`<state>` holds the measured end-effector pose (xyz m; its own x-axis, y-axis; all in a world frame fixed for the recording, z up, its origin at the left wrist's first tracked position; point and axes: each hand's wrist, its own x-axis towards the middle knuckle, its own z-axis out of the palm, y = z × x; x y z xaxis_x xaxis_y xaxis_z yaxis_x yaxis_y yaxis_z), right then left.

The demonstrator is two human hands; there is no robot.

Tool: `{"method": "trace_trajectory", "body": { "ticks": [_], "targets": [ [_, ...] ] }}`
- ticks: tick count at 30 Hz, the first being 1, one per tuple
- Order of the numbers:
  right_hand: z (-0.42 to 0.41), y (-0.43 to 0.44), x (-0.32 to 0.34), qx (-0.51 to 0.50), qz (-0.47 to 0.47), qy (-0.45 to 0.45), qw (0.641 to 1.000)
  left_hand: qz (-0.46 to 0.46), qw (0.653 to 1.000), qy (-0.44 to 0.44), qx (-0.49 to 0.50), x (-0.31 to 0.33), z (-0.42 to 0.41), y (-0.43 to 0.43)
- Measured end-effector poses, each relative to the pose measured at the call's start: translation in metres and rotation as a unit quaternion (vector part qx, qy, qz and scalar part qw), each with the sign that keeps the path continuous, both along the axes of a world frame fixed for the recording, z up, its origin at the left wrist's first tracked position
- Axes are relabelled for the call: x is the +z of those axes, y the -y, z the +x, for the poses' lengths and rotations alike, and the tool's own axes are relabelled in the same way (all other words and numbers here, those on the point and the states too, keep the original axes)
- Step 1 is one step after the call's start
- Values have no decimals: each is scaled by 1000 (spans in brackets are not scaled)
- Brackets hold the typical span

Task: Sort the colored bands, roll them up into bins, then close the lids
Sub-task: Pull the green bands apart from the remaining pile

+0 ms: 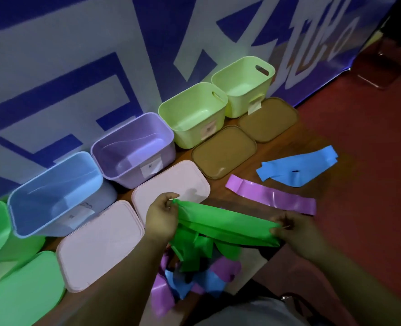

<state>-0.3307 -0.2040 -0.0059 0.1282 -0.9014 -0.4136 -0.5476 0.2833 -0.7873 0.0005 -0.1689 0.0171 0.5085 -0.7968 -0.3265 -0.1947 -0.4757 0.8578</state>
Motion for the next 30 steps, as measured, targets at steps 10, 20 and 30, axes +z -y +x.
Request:
{"method": "trace_trajectory", "body": {
  "ticks": [10,20,30],
  "targets": [
    [-35,8,-18,-90,14,-38,995,46,993,15,-104,-27,-50,70],
    [-24,19,-26,17,-56,-169,984,123,961,96,-227,-40,-43,45],
    [70,11,-29,137,-13,-91,986,147,932,131,-305,-50,-24,2]
  ]
}}
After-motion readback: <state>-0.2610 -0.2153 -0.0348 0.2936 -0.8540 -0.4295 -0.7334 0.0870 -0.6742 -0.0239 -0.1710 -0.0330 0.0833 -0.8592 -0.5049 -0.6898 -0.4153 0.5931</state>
